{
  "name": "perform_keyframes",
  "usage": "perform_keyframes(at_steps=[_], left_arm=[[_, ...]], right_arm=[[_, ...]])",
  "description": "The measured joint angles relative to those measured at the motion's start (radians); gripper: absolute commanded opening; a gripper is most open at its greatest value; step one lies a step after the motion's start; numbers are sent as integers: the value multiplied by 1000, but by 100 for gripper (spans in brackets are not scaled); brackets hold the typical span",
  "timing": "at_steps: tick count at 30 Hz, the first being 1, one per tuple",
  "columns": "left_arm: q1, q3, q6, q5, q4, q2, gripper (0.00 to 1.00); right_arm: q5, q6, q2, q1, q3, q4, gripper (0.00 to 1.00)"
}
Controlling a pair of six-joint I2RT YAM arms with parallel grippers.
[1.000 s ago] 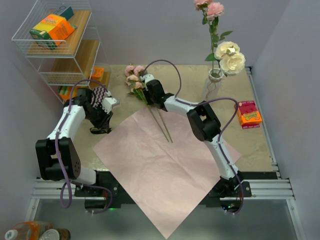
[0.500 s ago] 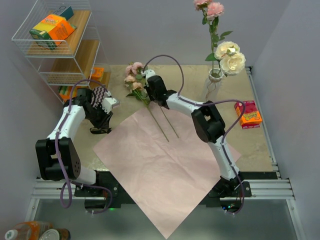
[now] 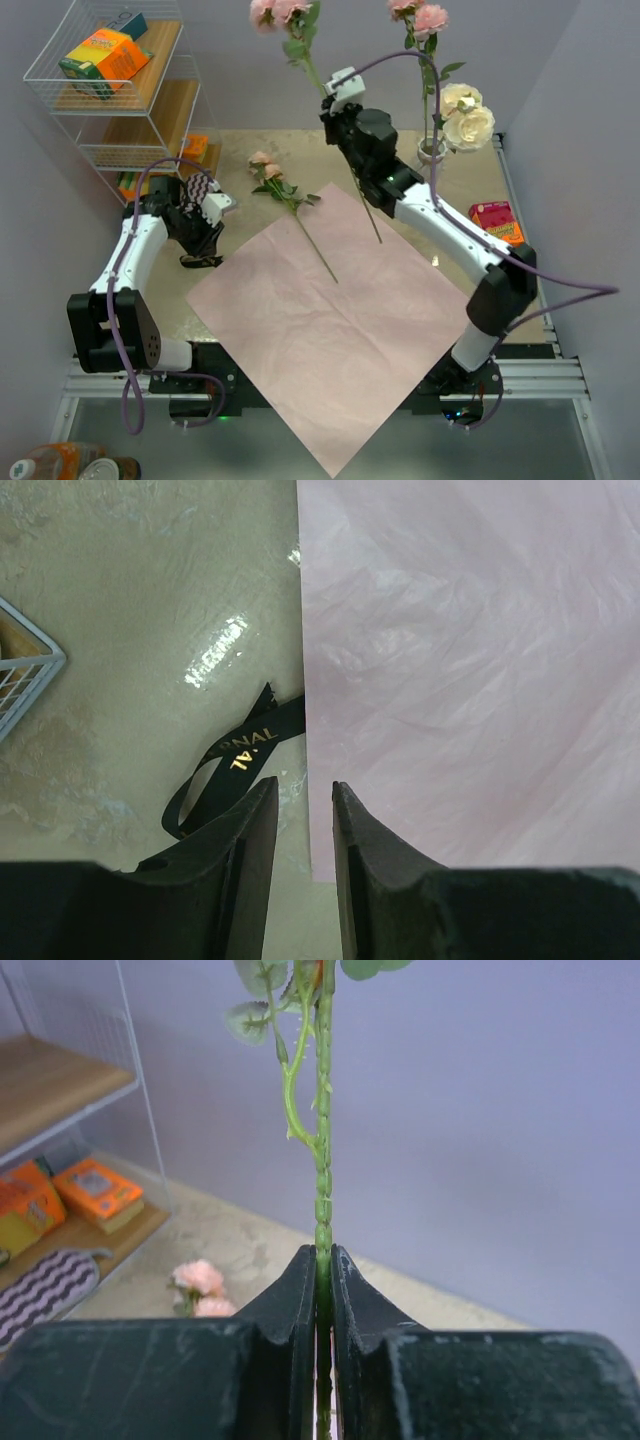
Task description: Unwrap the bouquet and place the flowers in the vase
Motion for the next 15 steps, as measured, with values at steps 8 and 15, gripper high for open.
perform_keyframes(at_steps=[8, 15], left_arm=[[0, 0, 0, 2, -2, 0, 33], [0, 0, 0, 2, -2, 2, 33]], right_arm=[[18, -251, -295, -29, -329, 373, 0], [68, -394, -205, -167, -351, 653, 0]])
